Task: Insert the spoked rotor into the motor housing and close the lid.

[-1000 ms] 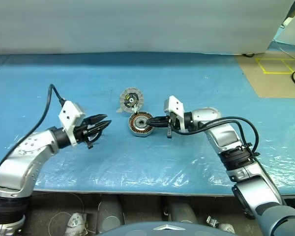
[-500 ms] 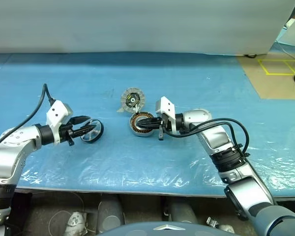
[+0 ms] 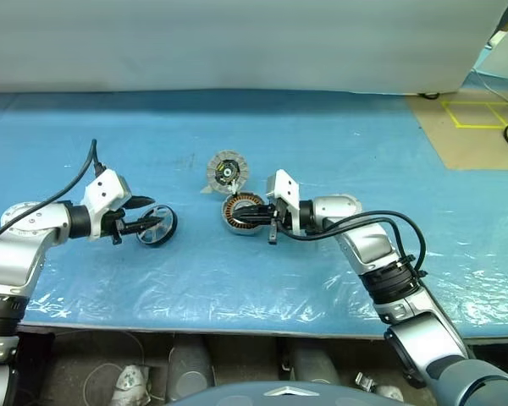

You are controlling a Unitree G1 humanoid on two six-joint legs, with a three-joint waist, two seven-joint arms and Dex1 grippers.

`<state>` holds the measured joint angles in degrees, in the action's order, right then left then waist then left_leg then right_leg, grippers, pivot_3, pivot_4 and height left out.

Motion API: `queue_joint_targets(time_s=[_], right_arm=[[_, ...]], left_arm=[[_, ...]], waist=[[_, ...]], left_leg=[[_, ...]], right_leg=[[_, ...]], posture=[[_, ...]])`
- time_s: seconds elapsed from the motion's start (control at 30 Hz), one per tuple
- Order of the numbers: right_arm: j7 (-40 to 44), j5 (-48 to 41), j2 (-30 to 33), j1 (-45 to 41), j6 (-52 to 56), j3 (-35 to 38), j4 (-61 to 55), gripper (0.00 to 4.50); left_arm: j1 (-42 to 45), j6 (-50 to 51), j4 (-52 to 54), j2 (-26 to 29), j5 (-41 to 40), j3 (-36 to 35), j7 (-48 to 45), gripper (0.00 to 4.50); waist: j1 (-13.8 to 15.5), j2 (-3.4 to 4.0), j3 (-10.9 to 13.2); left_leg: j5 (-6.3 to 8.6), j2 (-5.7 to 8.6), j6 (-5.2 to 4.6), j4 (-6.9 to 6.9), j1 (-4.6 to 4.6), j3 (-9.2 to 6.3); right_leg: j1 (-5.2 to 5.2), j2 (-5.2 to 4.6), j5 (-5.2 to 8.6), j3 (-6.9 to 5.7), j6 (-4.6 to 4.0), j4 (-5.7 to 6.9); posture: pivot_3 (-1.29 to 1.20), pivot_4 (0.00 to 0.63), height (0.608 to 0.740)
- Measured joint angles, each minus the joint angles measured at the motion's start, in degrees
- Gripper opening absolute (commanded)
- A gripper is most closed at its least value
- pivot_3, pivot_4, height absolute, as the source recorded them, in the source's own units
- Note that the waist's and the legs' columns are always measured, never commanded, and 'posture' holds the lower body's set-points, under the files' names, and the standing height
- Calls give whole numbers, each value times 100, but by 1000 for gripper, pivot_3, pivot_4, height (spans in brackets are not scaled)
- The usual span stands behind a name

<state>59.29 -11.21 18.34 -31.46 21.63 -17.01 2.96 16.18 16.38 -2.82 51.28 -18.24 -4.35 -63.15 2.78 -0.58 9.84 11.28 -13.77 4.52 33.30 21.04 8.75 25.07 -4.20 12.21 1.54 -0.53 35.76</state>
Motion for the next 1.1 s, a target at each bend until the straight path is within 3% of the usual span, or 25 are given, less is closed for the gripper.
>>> queue_joint_targets(time_s=[0.47, 0.83, 0.93, 1.0, 1.1], right_arm=[[-204, 0, 58, 97, -4, 0, -63, 0], [-212, 1, 62, 95, -9, 0, -63, 0], [-211, 1, 60, 94, -9, -1, -63, 0], [-211, 1, 60, 94, -9, -1, -63, 0], [-211, 2, 62, 94, -10, 0, -63, 0]], left_arm=[[-89, 1184, 196, 23, -239, -6, -70, 1784], [-499, 1522, 603, 1, -283, -56, 514, 1784], [-490, 1522, 602, -100, -282, -76, 723, 2315], [-476, 1522, 601, -136, -281, -75, 777, 2994], [-468, 1519, 601, -139, -274, -75, 790, 2994]], waist=[[-5, 0, 0], [-5, 0, 0], [-4, 0, 0], [-4, 0, 0], [-3, 0, 0]], left_leg=[[0, 0, 1, -1, 2, -1], [0, 0, 1, -1, 1, -2], [0, -1, 1, -1, 2, -2], [0, -1, 1, -1, 2, -2], [0, -1, 1, -1, 2, -2]], right_leg=[[0, 0, 0, 0, 0, -1], [0, 0, 0, 0, 0, -1], [0, 0, 0, 0, 0, -2], [0, 0, 0, 0, 0, -2], [0, 0, 0, 0, 0, -1]], posture=[[0, 150, 740], [0, 150, 740], [0, 150, 740], [0, 150, 740], [0, 150, 740]])
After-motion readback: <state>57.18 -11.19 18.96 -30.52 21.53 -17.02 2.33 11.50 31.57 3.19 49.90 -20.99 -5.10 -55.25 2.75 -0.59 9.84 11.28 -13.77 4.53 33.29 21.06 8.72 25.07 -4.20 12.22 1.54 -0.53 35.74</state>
